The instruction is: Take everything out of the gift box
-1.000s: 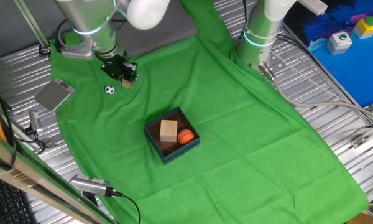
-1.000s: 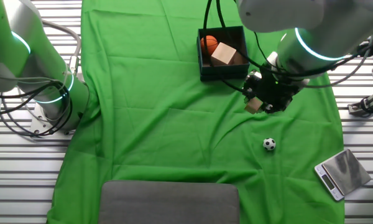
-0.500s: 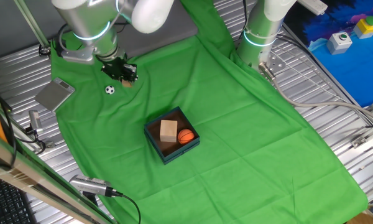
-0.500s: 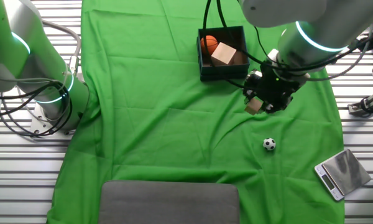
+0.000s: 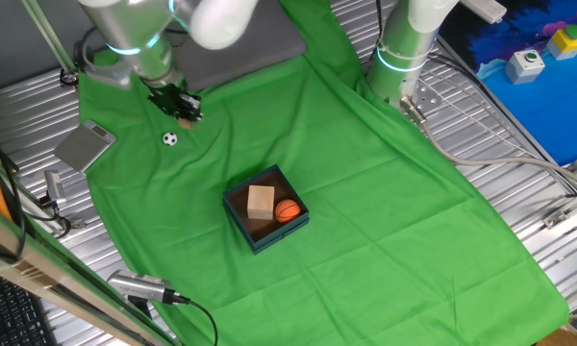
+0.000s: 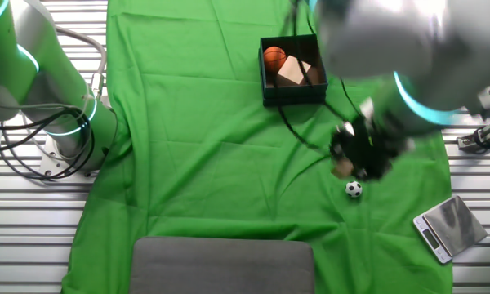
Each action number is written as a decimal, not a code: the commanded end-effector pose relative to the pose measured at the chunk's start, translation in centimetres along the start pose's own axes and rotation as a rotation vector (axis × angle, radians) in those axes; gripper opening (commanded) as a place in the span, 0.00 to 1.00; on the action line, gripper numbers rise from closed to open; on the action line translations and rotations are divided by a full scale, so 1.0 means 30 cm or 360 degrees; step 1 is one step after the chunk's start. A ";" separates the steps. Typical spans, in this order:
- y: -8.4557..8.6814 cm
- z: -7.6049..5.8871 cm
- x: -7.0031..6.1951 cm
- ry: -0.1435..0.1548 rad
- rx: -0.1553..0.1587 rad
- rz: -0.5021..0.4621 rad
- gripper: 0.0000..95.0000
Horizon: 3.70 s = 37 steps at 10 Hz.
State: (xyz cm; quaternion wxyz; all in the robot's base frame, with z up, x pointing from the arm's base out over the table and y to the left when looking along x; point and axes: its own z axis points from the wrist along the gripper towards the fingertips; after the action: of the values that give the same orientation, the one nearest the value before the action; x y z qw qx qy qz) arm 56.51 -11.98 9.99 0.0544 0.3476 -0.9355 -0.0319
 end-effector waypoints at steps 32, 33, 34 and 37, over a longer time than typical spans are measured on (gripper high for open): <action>0.174 -0.106 -0.082 -0.0004 0.0028 0.0192 0.00; 0.174 -0.106 -0.082 0.0005 0.0019 0.0188 0.00; 0.174 -0.106 -0.082 0.0015 0.0002 0.0192 0.00; 0.174 -0.106 -0.082 0.0020 -0.0048 0.0007 0.00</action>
State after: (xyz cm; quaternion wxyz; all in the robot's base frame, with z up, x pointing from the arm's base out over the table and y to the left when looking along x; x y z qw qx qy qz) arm 55.44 -6.53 13.43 0.0724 0.3119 -0.9465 -0.0407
